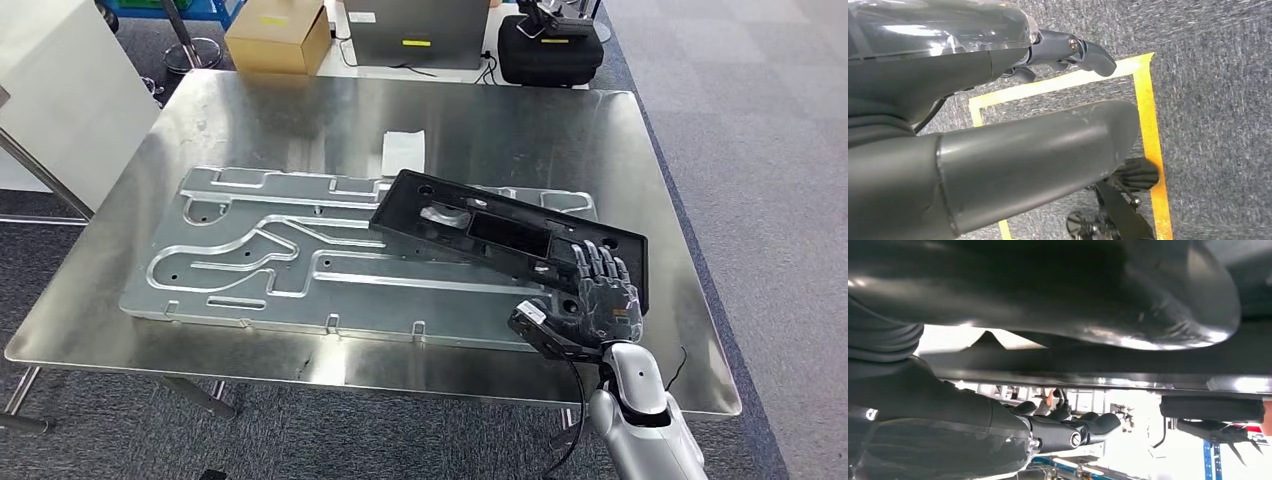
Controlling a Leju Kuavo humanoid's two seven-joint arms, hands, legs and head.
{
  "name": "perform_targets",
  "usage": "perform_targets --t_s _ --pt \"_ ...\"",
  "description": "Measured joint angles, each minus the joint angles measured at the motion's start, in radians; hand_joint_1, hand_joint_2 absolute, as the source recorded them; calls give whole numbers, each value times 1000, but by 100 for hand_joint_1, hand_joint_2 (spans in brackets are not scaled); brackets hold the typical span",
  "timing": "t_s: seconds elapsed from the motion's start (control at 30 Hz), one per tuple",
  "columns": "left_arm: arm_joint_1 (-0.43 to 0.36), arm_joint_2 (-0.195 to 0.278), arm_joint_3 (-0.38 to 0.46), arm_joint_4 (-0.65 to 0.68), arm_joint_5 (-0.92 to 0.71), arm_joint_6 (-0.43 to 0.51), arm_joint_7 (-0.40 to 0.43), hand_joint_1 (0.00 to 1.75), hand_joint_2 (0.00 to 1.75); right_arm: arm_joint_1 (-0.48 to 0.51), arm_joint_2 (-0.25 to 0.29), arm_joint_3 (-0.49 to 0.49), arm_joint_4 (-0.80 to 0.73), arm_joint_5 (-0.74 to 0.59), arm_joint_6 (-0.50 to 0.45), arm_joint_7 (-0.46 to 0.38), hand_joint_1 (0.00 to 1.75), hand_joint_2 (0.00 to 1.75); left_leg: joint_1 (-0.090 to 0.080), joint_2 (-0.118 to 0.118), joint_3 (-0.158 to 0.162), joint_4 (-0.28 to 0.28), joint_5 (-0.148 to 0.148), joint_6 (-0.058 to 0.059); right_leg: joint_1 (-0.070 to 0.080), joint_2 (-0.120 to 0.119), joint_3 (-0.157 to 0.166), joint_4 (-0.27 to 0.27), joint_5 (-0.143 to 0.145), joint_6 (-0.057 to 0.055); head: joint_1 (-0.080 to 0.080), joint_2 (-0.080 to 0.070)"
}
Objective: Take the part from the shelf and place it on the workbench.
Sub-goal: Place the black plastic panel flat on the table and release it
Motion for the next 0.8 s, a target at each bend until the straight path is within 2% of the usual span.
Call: perform_targets --t_s 0.03,0.07,0.13,0.17,0.2,0.23,0.27,0.33,0.37,0.4,0.43,0.47,0.5,0.53,0.57,0.63,0.73,0.77,0.8 --pt "0 0 0 0 0 0 0 0 0 -1 0 0 -3 0 0 -1 0 0 -1 0 -4 1 5 -4 3 0 35 -59 12 -5 0 0" --pt "-1 -1 0 0 0 -1 0 0 0 -1 0 -1 -6 0 0 -3 0 0 -1 0 -7 0 11 -10 6 1 54 -97 16 -9 0 0" --pt "0 -1 1 0 0 -1 1 0 0 0 0 -2 -10 0 -1 -5 0 0 0 0 -11 -7 27 -21 12 1 57 -120 23 -18 -1 0" --pt "1 -2 1 0 0 -1 1 0 0 0 0 -3 -10 0 -1 -5 0 0 1 -2 -14 -8 27 -27 9 -1 54 -126 31 -24 0 0" --pt "1 -2 1 0 0 -2 1 0 0 0 0 -3 -10 0 -1 -6 0 0 0 -4 -19 -2 15 -31 6 -4 51 -132 40 -31 -1 0" --pt "2 -2 1 0 0 -3 1 0 0 0 0 -2 -11 0 -1 -8 0 0 0 -5 -29 24 -13 -36 3 -7 48 -137 48 -38 -3 0" --pt "2 -3 2 0 0 -3 2 0 0 0 0 -2 -11 0 -2 -9 0 0 1 -6 -44 71 -55 -39 -1 -10 43 -140 54 -44 -5 0" --pt "2 -3 2 0 1 -3 2 0 0 2 0 -3 -11 1 -7 -12 0 0 3 -5 -76 203 -138 -45 0 -13 27 -132 60 -50 -9 0" --pt "2 -4 2 0 1 -4 2 0 0 4 0 -3 -12 2 -12 -14 0 0 3 -5 -83 256 -158 -46 0 -14 18 -125 62 -49 -10 0" --pt "2 -4 2 0 1 -4 2 0 0 7 0 -4 -13 4 -19 -16 0 0 3 -5 -75 277 -156 -48 0 -15 8 -117 64 -49 -10 0" --pt "1 -4 2 0 2 -4 2 0 0 11 0 -4 -16 7 -27 -18 0 0 3 -5 -50 261 -137 -48 0 -16 -2 -108 65 -48 -10 0" --pt "1 -4 3 0 2 -4 2 0 0 15 1 -4 -21 12 -36 -19 0 0 3 -5 -10 211 -111 -46 0 -16 -11 -99 66 -47 -10 0" --pt "0 -4 4 0 2 -4 2 0 0 19 2 -4 -27 17 -45 -21 0 0 3 -5 35 146 -98 -43 0 -16 -20 -90 67 -46 -10 0" --pt "0 -4 5 0 2 -4 2 0 0 22 2 -4 -36 23 -53 -22 0 0 1 -6 73 86 -92 -39 1 -15 -28 -83 69 -42 -10 0" --pt "-1 -4 6 0 2 -4 2 0 0 25 3 -4 -44 29 -60 -24 0 0 -1 -7 97 43 -94 -35 2 -15 -35 -78 73 -37 -10 0" --pt "0 -4 8 0 2 -4 2 0 0 27 4 -4 -55 35 -68 -25 0 0 -6 -8 108 16 -100 -30 3 -14 -41 -75 82 -26 -9 0" --pt "0 -4 9 0 2 -4 2 0 0 29 5 -3 -58 38 -70 -25 0 0 -7 -8 105 16 -97 -28 2 -14 -43 -76 87 -22 -9 0" --pt "0 -4 10 0 2 -4 2 0 0 31 5 -3 -61 42 -71 -25 0 0 -6 -7 102 12 -93 -23 3 -13 -44 -78 92 -17 -9 0" --pt "-1 -5 11 0 2 -4 2 0 0 35 6 -2 -73 56 -76 -25 0 0 -4 -5 90 8 -79 -13 2 -11 -57 -43 55 -11 -7 0"
